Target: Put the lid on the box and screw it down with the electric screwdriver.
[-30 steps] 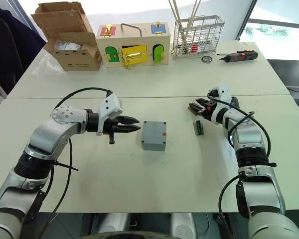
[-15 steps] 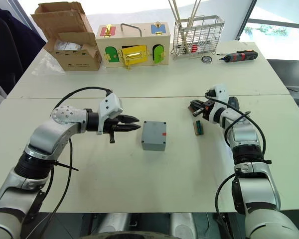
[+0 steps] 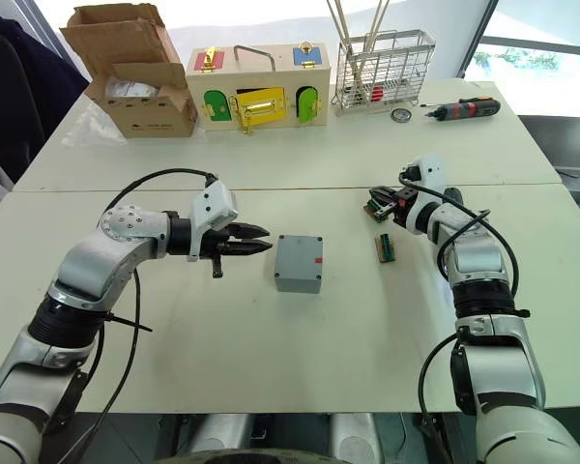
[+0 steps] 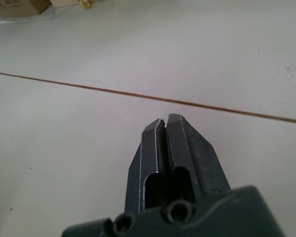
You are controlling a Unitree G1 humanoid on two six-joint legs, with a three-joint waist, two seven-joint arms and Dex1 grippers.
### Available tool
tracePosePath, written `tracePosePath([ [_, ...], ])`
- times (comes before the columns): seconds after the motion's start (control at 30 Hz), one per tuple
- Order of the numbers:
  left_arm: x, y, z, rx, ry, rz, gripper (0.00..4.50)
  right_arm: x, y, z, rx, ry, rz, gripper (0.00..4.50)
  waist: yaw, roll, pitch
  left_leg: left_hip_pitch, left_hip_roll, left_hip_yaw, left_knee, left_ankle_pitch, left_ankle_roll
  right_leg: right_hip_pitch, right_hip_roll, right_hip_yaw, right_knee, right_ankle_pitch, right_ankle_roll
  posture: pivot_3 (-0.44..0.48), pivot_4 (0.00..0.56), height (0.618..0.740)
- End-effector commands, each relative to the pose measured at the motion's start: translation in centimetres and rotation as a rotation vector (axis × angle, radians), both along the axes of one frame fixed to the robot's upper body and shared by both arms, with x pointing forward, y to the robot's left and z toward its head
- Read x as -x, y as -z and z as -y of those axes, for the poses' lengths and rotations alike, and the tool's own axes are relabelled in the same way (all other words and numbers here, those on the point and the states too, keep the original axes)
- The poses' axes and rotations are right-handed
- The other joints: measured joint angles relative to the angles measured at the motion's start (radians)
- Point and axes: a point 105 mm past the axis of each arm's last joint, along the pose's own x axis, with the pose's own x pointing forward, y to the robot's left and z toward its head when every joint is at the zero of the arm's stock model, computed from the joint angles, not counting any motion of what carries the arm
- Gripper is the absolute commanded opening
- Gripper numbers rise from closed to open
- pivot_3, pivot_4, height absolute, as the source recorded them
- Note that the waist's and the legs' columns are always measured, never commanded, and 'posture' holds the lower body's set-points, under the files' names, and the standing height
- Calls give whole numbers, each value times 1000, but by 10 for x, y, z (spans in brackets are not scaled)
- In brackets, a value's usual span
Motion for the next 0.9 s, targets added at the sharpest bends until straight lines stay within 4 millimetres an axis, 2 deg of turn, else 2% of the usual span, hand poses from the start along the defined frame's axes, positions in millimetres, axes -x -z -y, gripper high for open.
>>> tracePosePath([
  [0.03, 0, -6, 2, 6, 13, 41, 1076, 2, -35, 2, -15, -6, 97, 55, 0, 0, 0, 0, 0, 0, 0, 0, 0, 0, 0, 0, 0, 0, 0, 0, 150, 731],
  [0.07, 0, -7, 2, 8, 14, 42, 1076, 2, -38, 3, -15, -5, 104, 55, 1, 0, 0, 0, 0, 0, 0, 0, 0, 0, 0, 0, 0, 0, 0, 0, 150, 731],
  [0.13, 0, -10, 2, 20, 17, 44, 1076, 8, -57, 1, -24, -24, 148, 55, 1, 0, 0, 0, 0, 0, 0, 0, 0, 0, 0, 0, 0, 0, 0, 0, 150, 731],
  [0.2, 3, -16, 2, 41, 26, 42, 1076, 23, -77, -11, -41, -108, 179, 55, 1, 0, 0, 0, 0, 0, 0, 0, 0, 0, 0, 0, 0, 0, 0, 0, 150, 731],
  [0.23, 6, -19, 1, 46, 35, 37, 1076, 34, -81, -19, -43, -166, 171, 55, 1, 0, 0, 0, 0, 0, 0, 0, 0, -1, 0, 0, 0, 0, 0, 0, 150, 731],
  [0.33, 22, -17, -3, -2, 100, 17, 1076, 70, -74, -48, -29, -350, 91, 55, 1, 0, 0, 0, 0, -1, -1, 0, 0, -1, 0, 0, 0, 0, 0, 0, 150, 731],
  [0.43, 39, -14, -4, -37, 155, -9, 1076, 97, -57, -66, -16, -449, 1, 55, 1, 0, 0, 0, 1, -1, -2, 0, 0, -1, 0, 0, 0, 0, 0, 0, 150, 731],
  [0.5, 45, -11, -5, -63, 168, -13, 1076, 109, -48, -74, -17, -482, -36, 55, 4, 0, 0, 0, 0, -1, -1, 0, 1, 0, 0, 1, 0, 0, 0, 0, 150, 731],
  [0.63, 52, -11, -3, -47, 178, -34, 1076, 114, -35, -84, -42, -485, -65, 55, 6, 0, 0, 0, 0, -1, 1, -3, 5, 1, 0, 1, 0, 0, 0, 0, 150, 731],
  [0.9, 46, -14, -5, -40, 140, -25, 1076, 106, -29, -89, -55, -466, -64, 55, 4, 0, 0, 0, 0, -1, 1, -1, 1, 1, 0, 0, 0, 0, 0, 0, 150, 731],
])
